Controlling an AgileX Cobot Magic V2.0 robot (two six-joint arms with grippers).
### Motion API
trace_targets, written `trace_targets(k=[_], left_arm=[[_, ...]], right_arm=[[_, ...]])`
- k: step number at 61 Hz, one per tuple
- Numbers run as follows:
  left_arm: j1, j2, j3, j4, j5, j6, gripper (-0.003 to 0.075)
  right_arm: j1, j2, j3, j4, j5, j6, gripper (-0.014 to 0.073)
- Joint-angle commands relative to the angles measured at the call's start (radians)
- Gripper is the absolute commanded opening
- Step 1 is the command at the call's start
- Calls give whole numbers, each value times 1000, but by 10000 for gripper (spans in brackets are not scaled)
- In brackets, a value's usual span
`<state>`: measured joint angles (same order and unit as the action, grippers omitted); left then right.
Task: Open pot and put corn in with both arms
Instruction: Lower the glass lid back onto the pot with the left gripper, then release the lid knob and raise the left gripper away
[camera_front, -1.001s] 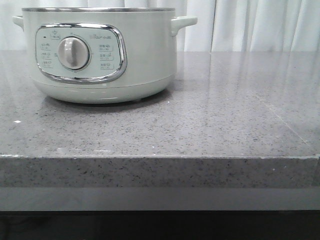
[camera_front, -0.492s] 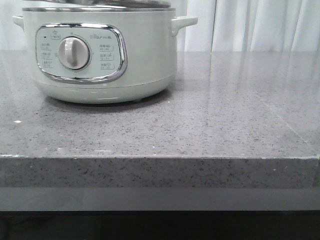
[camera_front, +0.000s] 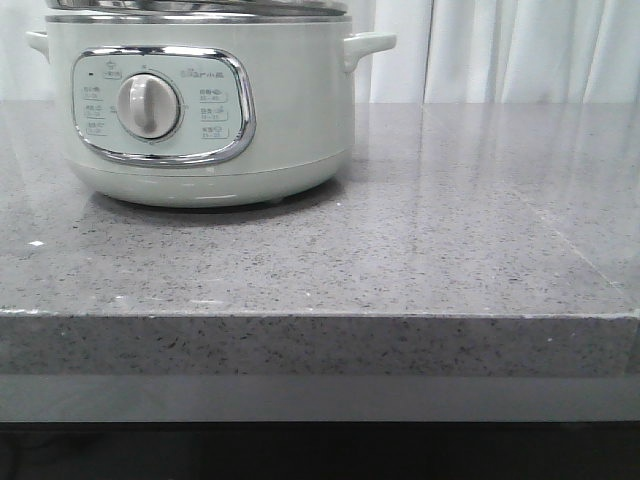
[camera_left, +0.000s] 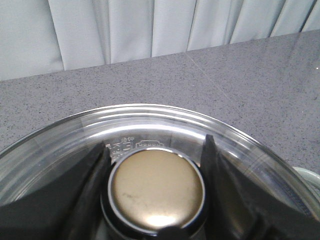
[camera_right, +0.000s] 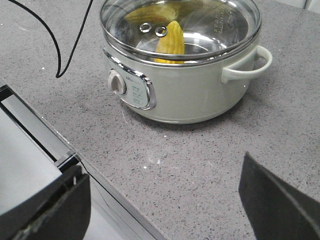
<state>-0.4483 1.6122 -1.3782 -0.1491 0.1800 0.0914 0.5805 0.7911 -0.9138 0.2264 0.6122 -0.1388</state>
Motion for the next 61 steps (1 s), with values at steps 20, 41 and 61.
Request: trace_targets(k=[20,41,61], left_arm=[[-5,-51,-48,-18,-138,-4,168],[-5,-51,-48,-18,-122,-4,437],[-5,-146,-48,-18,-18,-4,473]], right_arm=[[1,-8,-25,11,-75,-9,617],[1,-8,-25,11,-75,-9,617],[1,-8,-25,11,-75,-9,617]])
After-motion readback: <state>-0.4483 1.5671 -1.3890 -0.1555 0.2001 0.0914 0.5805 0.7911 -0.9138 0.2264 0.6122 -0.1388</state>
